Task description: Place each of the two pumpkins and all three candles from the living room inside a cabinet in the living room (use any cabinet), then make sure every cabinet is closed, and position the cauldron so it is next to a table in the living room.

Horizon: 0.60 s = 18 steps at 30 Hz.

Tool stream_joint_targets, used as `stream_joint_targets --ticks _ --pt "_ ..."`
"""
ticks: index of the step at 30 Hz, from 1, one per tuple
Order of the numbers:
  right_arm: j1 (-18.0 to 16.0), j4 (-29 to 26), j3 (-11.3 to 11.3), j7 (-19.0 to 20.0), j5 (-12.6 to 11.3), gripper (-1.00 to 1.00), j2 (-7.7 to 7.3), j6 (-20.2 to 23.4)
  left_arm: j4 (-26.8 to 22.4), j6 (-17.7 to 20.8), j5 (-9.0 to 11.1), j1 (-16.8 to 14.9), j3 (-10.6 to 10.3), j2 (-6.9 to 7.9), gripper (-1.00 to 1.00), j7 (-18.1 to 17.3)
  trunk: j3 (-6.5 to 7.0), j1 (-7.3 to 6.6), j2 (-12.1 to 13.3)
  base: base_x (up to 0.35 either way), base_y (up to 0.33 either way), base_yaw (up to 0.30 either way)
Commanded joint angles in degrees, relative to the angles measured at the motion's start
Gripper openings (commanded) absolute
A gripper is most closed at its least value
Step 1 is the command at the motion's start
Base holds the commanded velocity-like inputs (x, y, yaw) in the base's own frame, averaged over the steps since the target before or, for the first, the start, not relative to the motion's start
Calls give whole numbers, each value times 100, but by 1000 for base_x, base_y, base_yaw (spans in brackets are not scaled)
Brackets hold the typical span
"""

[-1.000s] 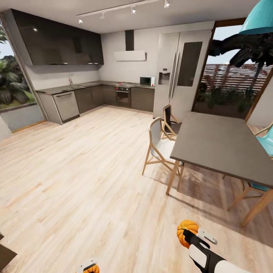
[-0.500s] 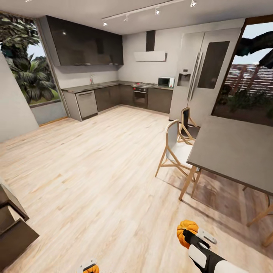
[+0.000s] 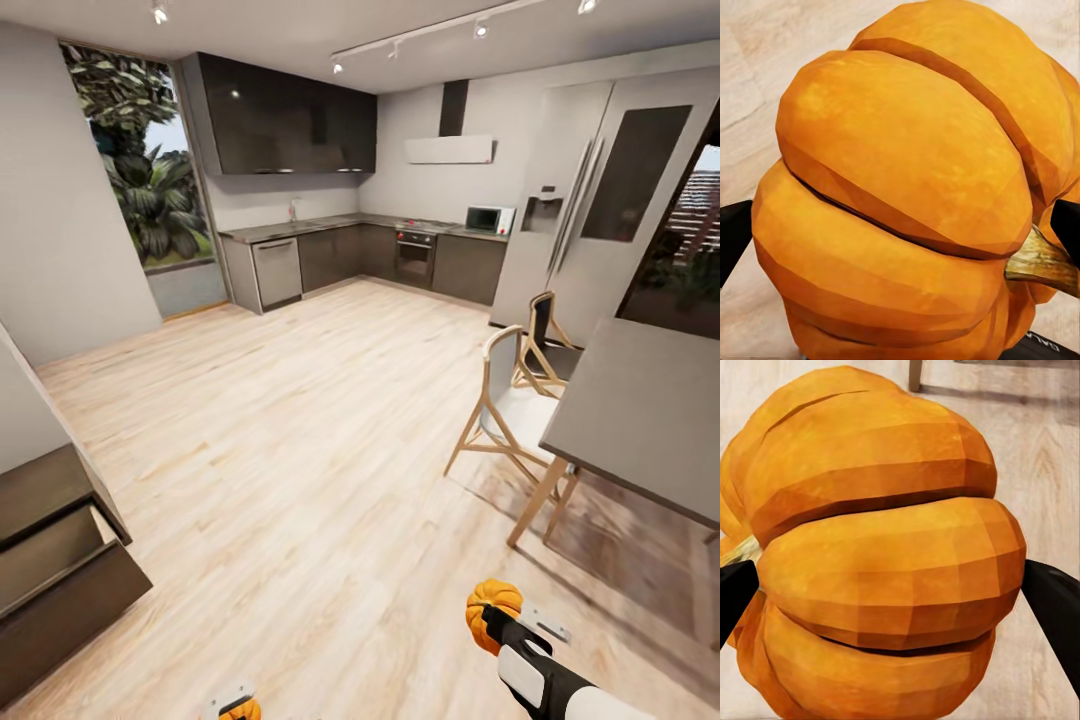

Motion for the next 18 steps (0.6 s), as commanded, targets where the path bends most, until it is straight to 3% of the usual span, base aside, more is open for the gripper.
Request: stream_joint_targets --ticks 1,14,18 --pt "-2 -19 55 -32 -21 -100 -6 -18 -4 4 35 -4 -38 2 -100 38 12 -22 36 0 0 290" --pt "-2 -19 66 -29 -2 -100 -6 -9 -4 -4 27 -4 -54 3 -100 30 30 -44 76 0 2 290" --pt "-2 -19 66 -25 -2 -100 -6 -9 -4 -4 26 -4 -53 3 -100 29 30 -44 76 -50 159 290"
